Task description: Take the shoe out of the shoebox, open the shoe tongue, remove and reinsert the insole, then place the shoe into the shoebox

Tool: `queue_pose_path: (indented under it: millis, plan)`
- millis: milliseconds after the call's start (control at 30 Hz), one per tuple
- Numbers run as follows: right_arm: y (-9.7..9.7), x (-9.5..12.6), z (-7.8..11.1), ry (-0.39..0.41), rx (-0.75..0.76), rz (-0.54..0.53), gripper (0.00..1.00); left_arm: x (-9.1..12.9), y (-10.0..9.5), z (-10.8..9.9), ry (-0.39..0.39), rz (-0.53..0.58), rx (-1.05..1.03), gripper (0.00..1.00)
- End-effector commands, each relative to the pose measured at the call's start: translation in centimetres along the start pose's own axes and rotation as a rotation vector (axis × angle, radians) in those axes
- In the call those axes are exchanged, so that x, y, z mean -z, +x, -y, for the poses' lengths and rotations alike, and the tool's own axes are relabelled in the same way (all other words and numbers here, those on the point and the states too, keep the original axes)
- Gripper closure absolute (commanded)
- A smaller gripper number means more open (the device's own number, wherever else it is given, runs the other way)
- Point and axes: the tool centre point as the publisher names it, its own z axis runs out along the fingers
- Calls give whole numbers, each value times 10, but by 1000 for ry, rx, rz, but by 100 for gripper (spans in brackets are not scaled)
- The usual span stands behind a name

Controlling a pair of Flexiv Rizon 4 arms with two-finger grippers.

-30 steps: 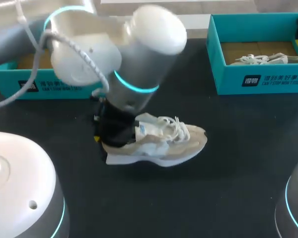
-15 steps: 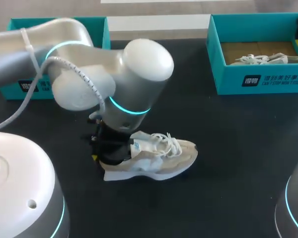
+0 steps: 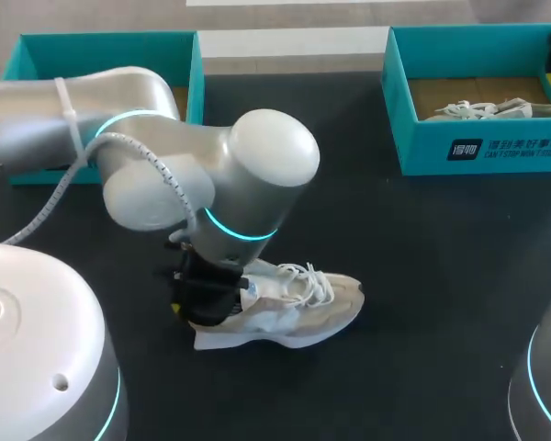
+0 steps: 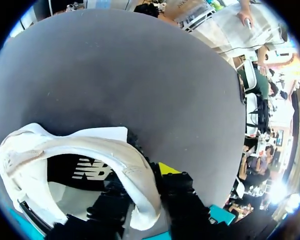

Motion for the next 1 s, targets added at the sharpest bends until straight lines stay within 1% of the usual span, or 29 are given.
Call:
queue_pose_path:
  millis: [33, 200, 367, 433, 533, 600, 633, 700, 733, 767, 1000]
  plan:
    - [0, 0, 1, -3, -1, -1, 0, 7, 8, -4, 12, 44, 15, 0]
    - [0, 0, 1, -3, -1, -1, 0, 32, 24, -6, -5, 130, 60, 0]
    - [0, 0, 1, -3, -1, -1, 0, 52, 46, -7, 29, 267, 157, 0]
    - [0, 0, 1, -3, -1, -1, 0, 54, 54, -7, 55, 301, 214, 0]
    - [0, 0, 1, -3, -1, -1, 0, 58, 67, -7, 112, 386, 323, 0]
    - [0, 0, 1, -3, -1, -1, 0, 56, 76, -7, 172, 439, 410, 0]
    - [0, 0, 1, -3, -1, -1, 0, 56, 81, -6, 201, 490, 429, 0]
    - [0, 0, 1, -3, -1, -1, 0, 54, 87, -3, 248, 538, 482, 0]
    - [0, 0, 1, -3, -1, -1, 0, 52, 91, -1, 297, 568, 505, 0]
    - [0, 0, 1, -3, -1, -1, 0, 52, 93, 0, 328, 599, 497, 0]
    - [0, 0, 1, -3, -1, -1, 0, 52, 93, 0, 328, 599, 497, 0]
